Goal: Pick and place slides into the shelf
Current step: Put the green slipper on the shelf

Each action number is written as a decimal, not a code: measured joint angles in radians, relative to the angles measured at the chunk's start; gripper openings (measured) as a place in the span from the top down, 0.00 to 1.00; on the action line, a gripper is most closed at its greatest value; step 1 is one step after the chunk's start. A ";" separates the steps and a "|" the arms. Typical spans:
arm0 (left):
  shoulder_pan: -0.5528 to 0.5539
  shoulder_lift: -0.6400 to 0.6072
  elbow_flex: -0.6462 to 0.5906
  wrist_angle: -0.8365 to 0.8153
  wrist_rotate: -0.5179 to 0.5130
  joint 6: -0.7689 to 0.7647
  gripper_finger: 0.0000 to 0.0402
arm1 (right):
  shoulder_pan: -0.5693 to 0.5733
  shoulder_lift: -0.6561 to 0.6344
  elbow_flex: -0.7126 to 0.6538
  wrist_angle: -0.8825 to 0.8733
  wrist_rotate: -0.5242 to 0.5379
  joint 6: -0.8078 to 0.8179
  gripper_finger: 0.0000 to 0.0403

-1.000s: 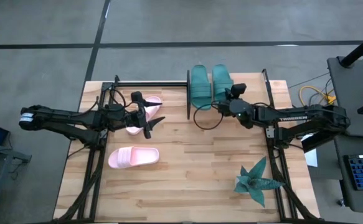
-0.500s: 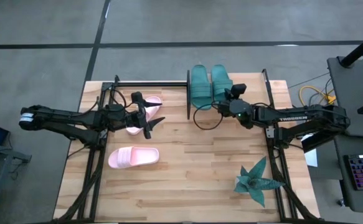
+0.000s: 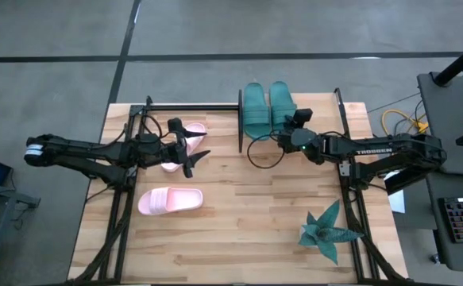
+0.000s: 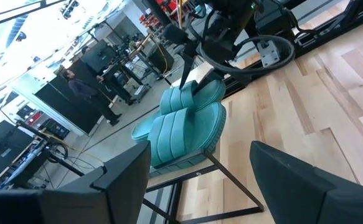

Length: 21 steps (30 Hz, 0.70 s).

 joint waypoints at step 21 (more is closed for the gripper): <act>0.000 0.000 -0.041 0.001 -0.020 0.000 0.36 | 0.001 0.000 0.185 -0.348 -0.169 0.333 0.67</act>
